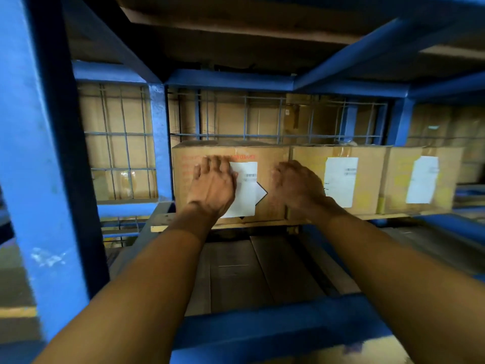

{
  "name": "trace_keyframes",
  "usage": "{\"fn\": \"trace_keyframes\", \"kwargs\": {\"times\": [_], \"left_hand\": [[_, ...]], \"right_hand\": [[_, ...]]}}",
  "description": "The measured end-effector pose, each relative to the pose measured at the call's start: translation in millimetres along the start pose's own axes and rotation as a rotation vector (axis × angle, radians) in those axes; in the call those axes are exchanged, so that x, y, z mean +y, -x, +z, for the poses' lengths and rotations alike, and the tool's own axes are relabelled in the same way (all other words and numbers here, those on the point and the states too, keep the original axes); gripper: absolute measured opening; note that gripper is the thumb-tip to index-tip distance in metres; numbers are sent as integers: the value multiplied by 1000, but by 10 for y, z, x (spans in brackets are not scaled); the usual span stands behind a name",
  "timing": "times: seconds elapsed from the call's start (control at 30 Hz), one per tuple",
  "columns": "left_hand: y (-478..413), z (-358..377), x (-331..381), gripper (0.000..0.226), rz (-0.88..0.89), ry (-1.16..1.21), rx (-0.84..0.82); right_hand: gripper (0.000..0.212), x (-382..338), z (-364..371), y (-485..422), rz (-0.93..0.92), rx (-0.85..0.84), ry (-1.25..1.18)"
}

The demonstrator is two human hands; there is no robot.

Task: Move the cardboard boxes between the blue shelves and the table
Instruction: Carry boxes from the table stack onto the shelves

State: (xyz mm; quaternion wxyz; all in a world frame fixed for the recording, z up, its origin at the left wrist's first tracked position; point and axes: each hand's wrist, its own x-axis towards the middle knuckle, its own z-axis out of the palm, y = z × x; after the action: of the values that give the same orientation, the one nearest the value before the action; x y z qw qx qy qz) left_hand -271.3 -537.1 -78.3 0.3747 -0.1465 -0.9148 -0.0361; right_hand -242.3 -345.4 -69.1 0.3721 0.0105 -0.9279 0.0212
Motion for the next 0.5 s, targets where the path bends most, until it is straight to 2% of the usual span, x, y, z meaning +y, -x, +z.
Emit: {"fn": "trace_keyframes", "kwargs": {"times": [0.07, 0.2, 0.37, 0.43, 0.5], "left_hand": [[61, -161, 157, 50, 84, 24, 73], [145, -447, 546, 36, 347, 85, 159], [268, -658, 1328, 38, 353, 234, 120], [334, -776, 1697, 32, 475, 214, 113], [369, -960, 2052, 15, 582, 67, 97]], "right_hand": [[30, 103, -257, 180, 21, 8, 21], [38, 396, -662, 516, 127, 27, 109], [46, 887, -1169, 1081, 247, 41, 254], [45, 1124, -1434, 1330, 327, 34, 315], [45, 1359, -1723, 1583, 405, 39, 366]]}}
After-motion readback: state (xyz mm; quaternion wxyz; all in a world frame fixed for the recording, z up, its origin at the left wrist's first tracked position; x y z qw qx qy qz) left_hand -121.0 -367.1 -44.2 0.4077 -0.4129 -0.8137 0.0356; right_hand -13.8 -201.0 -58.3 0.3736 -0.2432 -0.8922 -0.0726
